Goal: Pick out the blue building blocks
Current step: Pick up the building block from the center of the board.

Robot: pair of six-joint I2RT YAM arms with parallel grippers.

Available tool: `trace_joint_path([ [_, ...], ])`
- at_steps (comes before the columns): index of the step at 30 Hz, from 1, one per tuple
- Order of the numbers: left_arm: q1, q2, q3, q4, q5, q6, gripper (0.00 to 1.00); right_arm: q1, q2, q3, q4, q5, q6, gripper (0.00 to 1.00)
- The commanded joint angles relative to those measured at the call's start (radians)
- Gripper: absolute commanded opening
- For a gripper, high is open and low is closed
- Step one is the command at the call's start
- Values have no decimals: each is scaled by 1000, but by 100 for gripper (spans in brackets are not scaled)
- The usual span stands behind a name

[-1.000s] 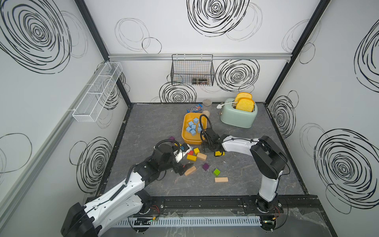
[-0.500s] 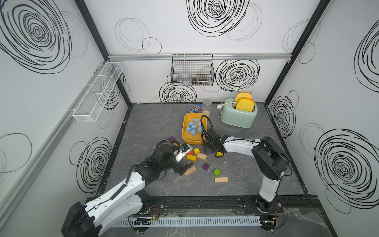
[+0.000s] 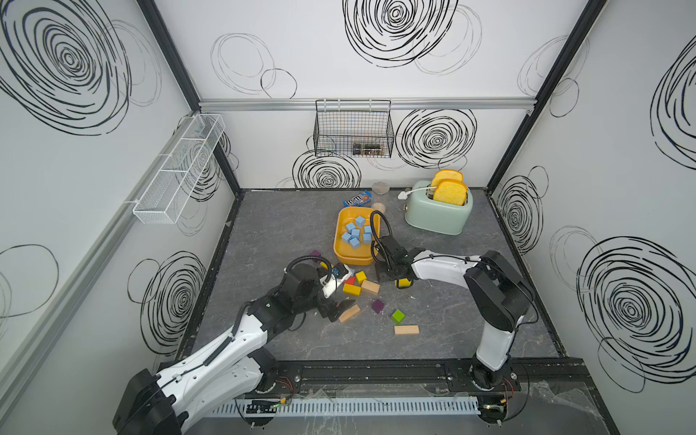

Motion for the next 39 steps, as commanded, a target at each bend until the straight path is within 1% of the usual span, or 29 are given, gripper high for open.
trace_joint_path([
  [1,9,4,5,40,-5,2,96,-2,-59,-26,-8,-14,-5,43],
  [4,20,7,6,48,-5,-4,96,-6,-94,-35,-1,-11,-14,26],
  [6,30,9,9,51,2,-9,96,-9,-118,-37,-4,-8,-20,12],
  [8,40,12,12,56,11,-16,96,-11,-142,-38,-5,-8,-25,1],
  [15,68,18,33,85,13,-48,96,-23,-242,-49,28,-32,-64,0],
  [24,127,34,87,93,39,-56,96,-30,-278,26,36,-58,-139,0],
  [27,147,44,104,103,56,-55,96,-30,-258,72,33,-90,-186,0],
  [30,169,57,128,107,71,-47,96,-32,-224,120,33,-171,-273,0],
  [35,232,78,161,122,102,-28,96,-33,-143,248,-63,-169,-279,0],
  [39,285,96,162,153,135,-35,96,-35,-66,343,-123,-175,-282,0],
])
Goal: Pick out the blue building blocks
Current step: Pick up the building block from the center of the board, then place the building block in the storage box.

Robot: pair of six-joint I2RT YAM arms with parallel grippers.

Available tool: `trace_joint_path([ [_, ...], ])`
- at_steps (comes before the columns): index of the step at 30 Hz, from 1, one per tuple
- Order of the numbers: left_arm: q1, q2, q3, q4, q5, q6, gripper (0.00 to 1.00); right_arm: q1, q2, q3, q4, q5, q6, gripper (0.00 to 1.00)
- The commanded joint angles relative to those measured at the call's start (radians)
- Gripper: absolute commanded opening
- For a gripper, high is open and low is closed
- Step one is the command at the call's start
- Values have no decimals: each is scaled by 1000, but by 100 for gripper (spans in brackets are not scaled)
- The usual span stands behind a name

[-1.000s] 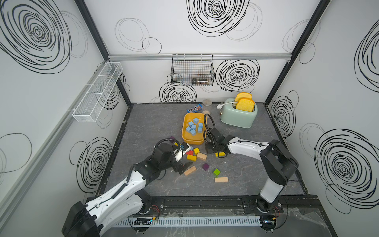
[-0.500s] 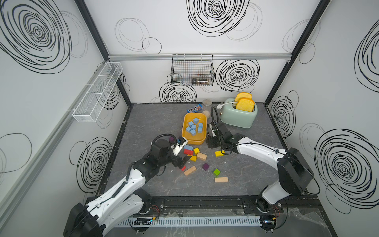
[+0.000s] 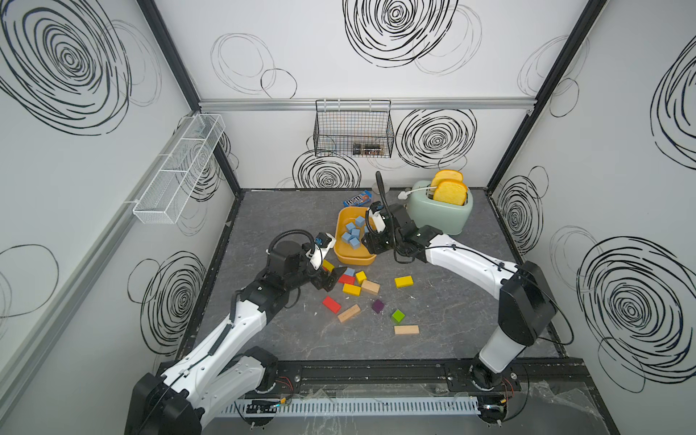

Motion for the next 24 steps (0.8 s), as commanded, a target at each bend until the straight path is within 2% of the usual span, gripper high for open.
trace_joint_path([
  [1,39,17,21,76,47,3,96,-7,59,74,-95,-26,-34,0],
  [8,72,48,2,106,55,-24,96,-17,182,212,-180,-66,-53,0],
  [24,74,54,-26,95,7,-21,96,-68,350,307,-201,-182,-53,0],
])
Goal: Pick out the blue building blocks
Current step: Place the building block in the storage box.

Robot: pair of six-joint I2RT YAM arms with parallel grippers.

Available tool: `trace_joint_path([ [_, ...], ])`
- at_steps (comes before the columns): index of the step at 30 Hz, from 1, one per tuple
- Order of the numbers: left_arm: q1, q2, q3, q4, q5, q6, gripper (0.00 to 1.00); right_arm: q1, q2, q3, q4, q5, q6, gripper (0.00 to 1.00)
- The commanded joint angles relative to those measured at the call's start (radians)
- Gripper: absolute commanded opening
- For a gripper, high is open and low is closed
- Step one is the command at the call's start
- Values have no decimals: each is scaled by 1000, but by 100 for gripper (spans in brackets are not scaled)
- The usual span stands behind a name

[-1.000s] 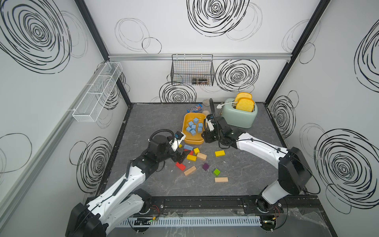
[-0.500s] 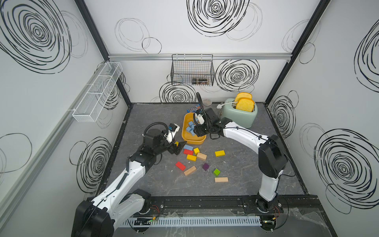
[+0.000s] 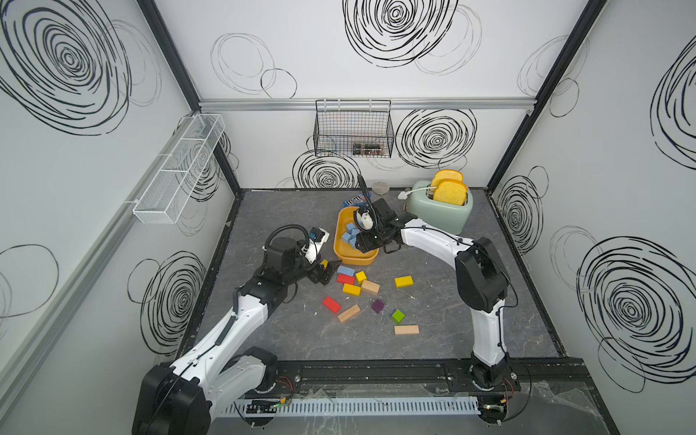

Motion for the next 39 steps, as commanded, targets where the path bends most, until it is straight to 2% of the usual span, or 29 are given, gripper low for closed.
trace_joint_path([
  [1,7,3,-12,46,-9,0,96,-11,22,39,-17,-45,-11,0],
  [14,7,21,-9,42,-23,9,96,-26,210,227,-122,0,-33,0],
  [22,8,24,-7,39,-29,14,96,-27,252,266,-145,10,-50,0],
  [33,7,15,-7,38,-31,8,96,-17,110,162,-69,-5,-73,0],
  [39,6,1,-10,41,-30,3,96,-2,81,149,-101,11,-100,0],
])
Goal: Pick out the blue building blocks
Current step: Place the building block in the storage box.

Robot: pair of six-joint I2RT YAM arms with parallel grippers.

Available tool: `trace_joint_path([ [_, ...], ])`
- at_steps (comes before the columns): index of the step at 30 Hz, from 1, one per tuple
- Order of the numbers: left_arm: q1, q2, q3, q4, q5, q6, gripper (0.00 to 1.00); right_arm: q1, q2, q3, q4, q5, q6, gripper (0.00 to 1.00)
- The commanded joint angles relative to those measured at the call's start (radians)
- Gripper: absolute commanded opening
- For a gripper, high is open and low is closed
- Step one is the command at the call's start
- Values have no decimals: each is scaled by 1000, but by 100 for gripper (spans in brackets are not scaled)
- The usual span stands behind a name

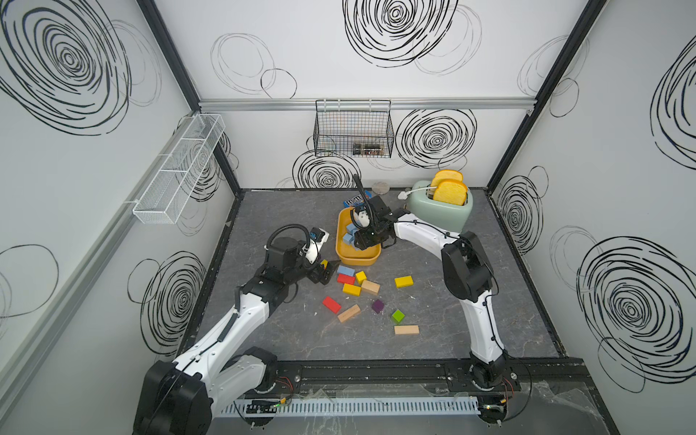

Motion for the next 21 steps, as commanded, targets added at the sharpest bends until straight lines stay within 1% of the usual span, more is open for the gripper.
trace_joint_path([
  [1,5,-20,-11,41,0,2,96,17,-46,-3,-41,21,-32,0],
  [8,3,-29,-9,44,4,-1,96,55,-1,21,-105,147,-34,0],
  [13,2,-30,-11,42,1,1,96,58,18,29,-110,137,-23,0],
  [21,2,-19,-6,44,1,3,96,55,91,93,-159,139,-24,0],
])
